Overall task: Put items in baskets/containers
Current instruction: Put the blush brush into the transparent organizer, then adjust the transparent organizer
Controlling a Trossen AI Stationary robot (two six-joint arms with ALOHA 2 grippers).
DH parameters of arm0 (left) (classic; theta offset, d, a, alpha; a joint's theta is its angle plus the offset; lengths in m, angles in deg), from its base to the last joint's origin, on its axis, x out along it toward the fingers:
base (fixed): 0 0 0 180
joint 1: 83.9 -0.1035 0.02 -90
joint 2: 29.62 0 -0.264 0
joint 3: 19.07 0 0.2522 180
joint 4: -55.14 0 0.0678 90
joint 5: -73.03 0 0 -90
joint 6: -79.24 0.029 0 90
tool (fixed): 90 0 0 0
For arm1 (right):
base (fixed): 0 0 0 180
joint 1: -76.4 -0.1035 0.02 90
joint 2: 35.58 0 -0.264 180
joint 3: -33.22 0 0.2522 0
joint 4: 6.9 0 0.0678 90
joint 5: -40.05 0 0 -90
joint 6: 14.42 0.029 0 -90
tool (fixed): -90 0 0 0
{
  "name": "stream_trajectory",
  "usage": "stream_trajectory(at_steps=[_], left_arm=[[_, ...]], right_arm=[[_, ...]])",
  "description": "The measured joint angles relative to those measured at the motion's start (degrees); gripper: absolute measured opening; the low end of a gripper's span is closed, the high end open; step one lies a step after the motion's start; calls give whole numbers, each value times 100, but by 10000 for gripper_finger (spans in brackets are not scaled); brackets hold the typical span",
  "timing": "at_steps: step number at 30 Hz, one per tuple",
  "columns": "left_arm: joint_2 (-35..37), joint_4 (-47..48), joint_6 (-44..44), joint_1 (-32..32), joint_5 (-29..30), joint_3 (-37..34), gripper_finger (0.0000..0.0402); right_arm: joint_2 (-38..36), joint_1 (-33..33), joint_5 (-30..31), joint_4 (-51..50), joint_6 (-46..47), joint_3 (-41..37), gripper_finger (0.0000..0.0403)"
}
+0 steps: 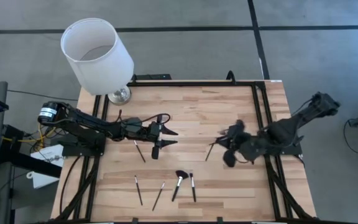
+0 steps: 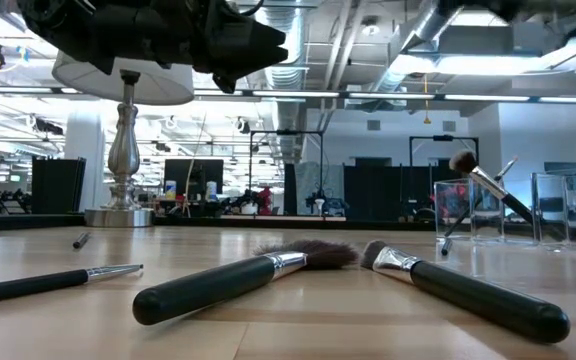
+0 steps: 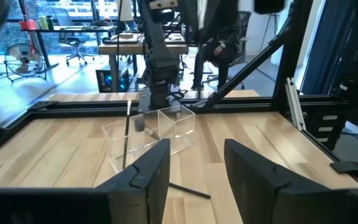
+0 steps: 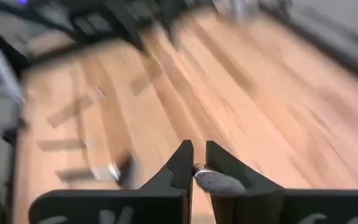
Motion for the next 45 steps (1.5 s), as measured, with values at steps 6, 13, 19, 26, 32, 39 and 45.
stream_trajectory(at_steps=[6,13,19,26,32,39,45], left_arm=[[0,0,0,0,1,0,148],[0,38,-21,0,0,0,149],[0,44,-149,0,-1,0,149],[0,44,-149,0,-1,0,148],[0,44,-149,0,1,0,149],[0,44,-149,0,0,0,149],[0,44,-149,0,-1,0,147]], right_arm=[[-10,-396,-94,-3071,3077,134,17],[38,-872,-370,-3080,4581,-520,21],[412,-1100,-689,-3074,5108,-897,18],[867,-1108,-638,-3055,5130,-919,36],[1235,-979,-1056,-3042,5134,-919,47],[1508,-914,-1062,-3008,5045,-921,63],[1446,-918,-1071,-2959,5029,-885,97]])
